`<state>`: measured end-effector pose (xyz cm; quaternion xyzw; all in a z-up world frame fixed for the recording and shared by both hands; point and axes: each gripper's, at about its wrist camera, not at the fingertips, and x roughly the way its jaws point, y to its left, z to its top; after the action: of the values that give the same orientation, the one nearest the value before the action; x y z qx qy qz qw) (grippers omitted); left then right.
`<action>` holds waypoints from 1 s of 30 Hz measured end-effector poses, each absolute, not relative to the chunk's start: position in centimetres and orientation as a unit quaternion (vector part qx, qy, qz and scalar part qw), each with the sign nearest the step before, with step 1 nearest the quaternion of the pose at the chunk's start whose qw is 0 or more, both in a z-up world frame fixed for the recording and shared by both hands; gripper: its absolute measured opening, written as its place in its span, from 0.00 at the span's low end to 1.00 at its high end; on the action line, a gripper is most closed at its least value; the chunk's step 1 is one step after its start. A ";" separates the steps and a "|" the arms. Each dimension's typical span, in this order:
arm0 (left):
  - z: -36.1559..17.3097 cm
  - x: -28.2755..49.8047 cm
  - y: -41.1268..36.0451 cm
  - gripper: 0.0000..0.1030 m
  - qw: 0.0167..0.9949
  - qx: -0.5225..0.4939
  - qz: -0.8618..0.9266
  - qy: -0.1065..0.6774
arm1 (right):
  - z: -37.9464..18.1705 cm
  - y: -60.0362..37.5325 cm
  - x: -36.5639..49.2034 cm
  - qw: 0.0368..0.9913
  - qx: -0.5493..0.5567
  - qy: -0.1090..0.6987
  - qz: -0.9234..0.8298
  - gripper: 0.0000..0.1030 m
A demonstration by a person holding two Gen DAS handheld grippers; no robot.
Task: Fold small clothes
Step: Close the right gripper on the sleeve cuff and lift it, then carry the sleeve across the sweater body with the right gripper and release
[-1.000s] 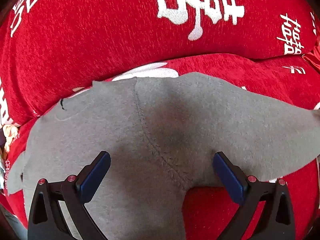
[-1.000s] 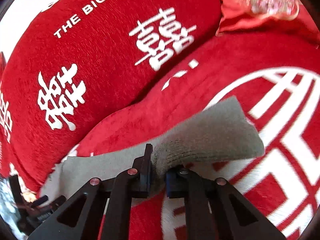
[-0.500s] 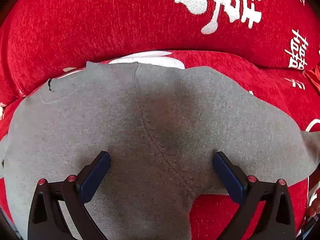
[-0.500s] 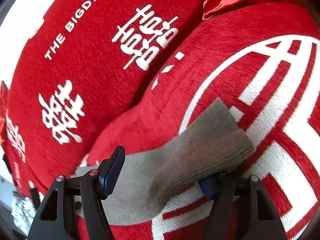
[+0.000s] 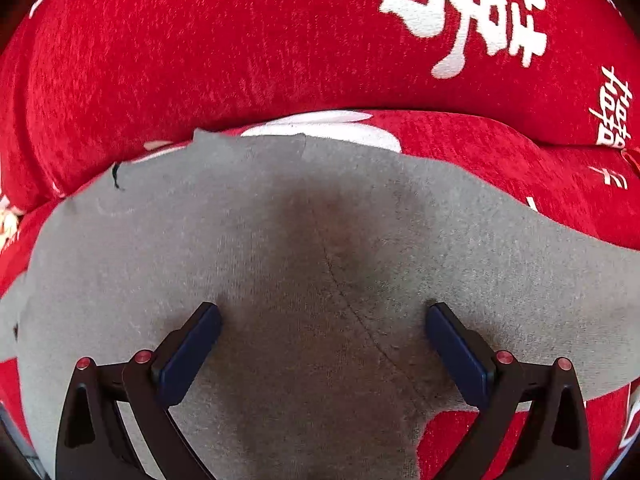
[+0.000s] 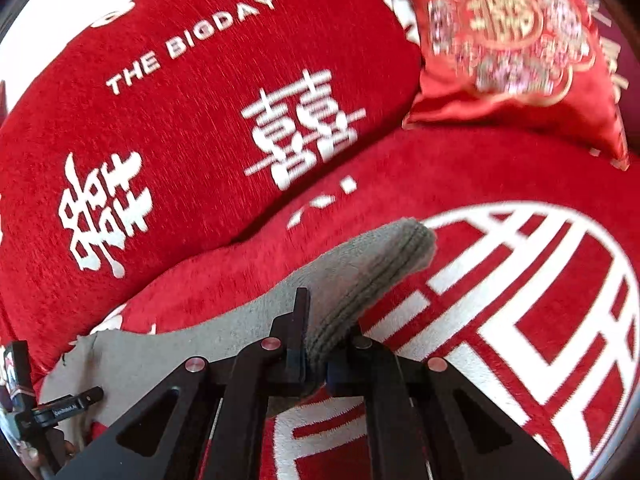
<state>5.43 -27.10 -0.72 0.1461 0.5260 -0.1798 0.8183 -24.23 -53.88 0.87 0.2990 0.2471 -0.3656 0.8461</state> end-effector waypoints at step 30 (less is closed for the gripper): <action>3.8 5.9 -11.9 1.00 0.832 0.095 -0.209 0.504 | 12.3 -33.5 -8.8 0.916 0.149 0.274 -0.253 0.06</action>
<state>5.89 -11.92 3.79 0.0949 0.5043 -0.2091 0.8325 -8.77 -33.49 12.27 0.1488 0.2740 -0.2530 0.9158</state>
